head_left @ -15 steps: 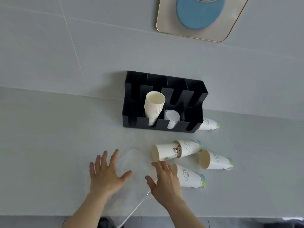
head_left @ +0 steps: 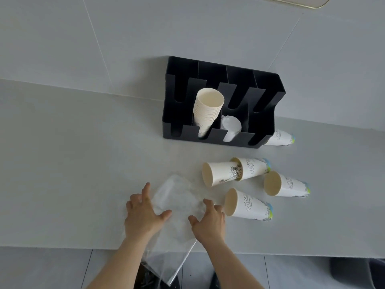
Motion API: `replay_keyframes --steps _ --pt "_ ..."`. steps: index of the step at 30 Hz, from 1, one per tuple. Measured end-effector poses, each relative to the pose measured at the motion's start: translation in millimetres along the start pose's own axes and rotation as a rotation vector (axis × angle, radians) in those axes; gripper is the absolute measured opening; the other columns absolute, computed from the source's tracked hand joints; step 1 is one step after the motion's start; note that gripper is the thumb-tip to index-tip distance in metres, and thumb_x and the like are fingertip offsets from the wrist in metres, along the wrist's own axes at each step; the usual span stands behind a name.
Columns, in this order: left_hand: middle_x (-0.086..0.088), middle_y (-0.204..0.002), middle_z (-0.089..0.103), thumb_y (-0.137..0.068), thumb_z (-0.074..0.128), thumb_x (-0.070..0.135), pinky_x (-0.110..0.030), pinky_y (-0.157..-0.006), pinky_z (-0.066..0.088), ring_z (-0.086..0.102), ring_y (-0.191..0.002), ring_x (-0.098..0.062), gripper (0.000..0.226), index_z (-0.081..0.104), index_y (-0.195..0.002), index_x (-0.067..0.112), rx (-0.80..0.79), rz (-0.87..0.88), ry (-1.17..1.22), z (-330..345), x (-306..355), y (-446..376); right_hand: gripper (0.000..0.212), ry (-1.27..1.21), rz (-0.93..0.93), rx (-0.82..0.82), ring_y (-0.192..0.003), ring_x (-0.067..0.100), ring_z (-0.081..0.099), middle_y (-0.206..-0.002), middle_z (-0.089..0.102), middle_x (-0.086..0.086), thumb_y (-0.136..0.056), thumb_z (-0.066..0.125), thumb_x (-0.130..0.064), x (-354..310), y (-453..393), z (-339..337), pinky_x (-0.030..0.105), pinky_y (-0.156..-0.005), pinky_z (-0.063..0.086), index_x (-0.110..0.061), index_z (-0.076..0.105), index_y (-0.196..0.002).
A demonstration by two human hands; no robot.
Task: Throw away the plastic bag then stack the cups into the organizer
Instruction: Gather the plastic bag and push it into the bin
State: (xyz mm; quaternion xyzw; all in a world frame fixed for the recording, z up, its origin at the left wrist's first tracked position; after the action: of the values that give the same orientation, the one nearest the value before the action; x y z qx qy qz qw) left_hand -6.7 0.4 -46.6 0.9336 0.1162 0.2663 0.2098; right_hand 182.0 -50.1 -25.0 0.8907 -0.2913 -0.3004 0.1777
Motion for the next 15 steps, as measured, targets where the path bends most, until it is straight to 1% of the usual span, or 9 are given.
replay_keyframes --steps 3,6,8,10,11,13,15 --pt "-0.01 -0.138 0.044 -0.068 0.088 0.047 -0.042 -0.095 0.049 0.049 -0.127 -0.031 0.111 0.022 -0.156 0.029 -0.04 -0.001 0.045 3 0 -2 0.067 -0.018 0.014 0.017 -0.13 0.028 0.046 -0.138 0.049 0.006 -0.087 0.077 -0.026 2 -1 0 0.034 -0.102 0.044 -0.022 0.045 -0.145" --pt "-0.006 -0.13 0.059 -0.073 0.087 0.031 -0.037 -0.094 0.048 0.06 -0.118 -0.029 0.09 0.038 -0.148 0.023 -0.077 -0.04 0.132 8 -1 -2 0.063 -0.07 0.019 -0.006 -0.117 0.026 0.058 -0.133 0.051 0.005 -0.084 0.08 -0.021 3 -2 1 0.032 -0.096 0.048 -0.023 0.05 -0.141" --pt "-0.001 -0.116 0.067 -0.077 0.083 0.026 -0.034 -0.089 0.048 0.065 -0.109 -0.027 0.066 0.053 -0.137 0.024 -0.058 -0.055 0.181 8 -1 -1 0.061 -0.106 0.01 -0.025 -0.109 0.025 0.063 -0.13 0.053 0.004 -0.083 0.081 -0.021 2 -3 2 0.03 -0.091 0.048 -0.025 0.053 -0.138" --pt "0.006 -0.099 0.069 -0.079 0.08 0.023 -0.031 -0.081 0.05 0.067 -0.094 -0.023 0.04 0.066 -0.116 0.029 -0.034 -0.056 0.248 5 1 3 0.059 -0.14 -0.008 -0.041 -0.106 0.024 0.065 -0.128 0.054 0.003 -0.083 0.082 -0.022 2 -5 3 0.032 -0.092 0.051 -0.025 0.055 -0.135" --pt "0.01 -0.092 0.069 -0.079 0.079 0.022 -0.031 -0.079 0.051 0.068 -0.089 -0.021 0.031 0.069 -0.107 0.031 -0.026 -0.062 0.289 2 3 5 0.058 -0.162 -0.015 -0.048 -0.105 0.024 0.065 -0.126 0.055 0.002 -0.082 0.083 -0.023 3 -5 3 0.034 -0.093 0.053 -0.025 0.056 -0.133" --pt "0.009 -0.084 0.069 -0.077 0.079 0.02 -0.033 -0.079 0.054 0.07 -0.088 -0.022 0.022 0.072 -0.095 0.029 -0.009 -0.094 0.398 -6 4 8 0.057 -0.215 -0.026 -0.058 -0.103 0.024 0.066 -0.124 0.057 0.002 -0.081 0.085 -0.026 4 -7 3 0.04 -0.095 0.054 -0.025 0.057 -0.131" --pt "0.0 -0.085 0.073 -0.074 0.081 0.02 -0.034 -0.076 0.054 0.071 -0.085 -0.025 0.02 0.075 -0.092 0.022 -0.004 -0.118 0.544 -15 5 12 0.057 -0.257 -0.041 -0.058 -0.102 0.022 0.065 -0.123 0.057 0.003 -0.08 0.086 -0.03 6 -8 2 0.042 -0.096 0.053 -0.025 0.058 -0.129"
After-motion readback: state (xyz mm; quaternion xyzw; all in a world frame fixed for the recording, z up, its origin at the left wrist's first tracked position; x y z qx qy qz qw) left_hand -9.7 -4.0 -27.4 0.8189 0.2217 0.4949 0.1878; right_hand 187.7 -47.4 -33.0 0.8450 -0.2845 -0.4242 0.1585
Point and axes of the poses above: each hand's wrist, its own y-axis away from the middle knuckle, its own z-axis out of the palm, x = y × z, the point moved 2 cm from there along -y, towards the middle knuckle
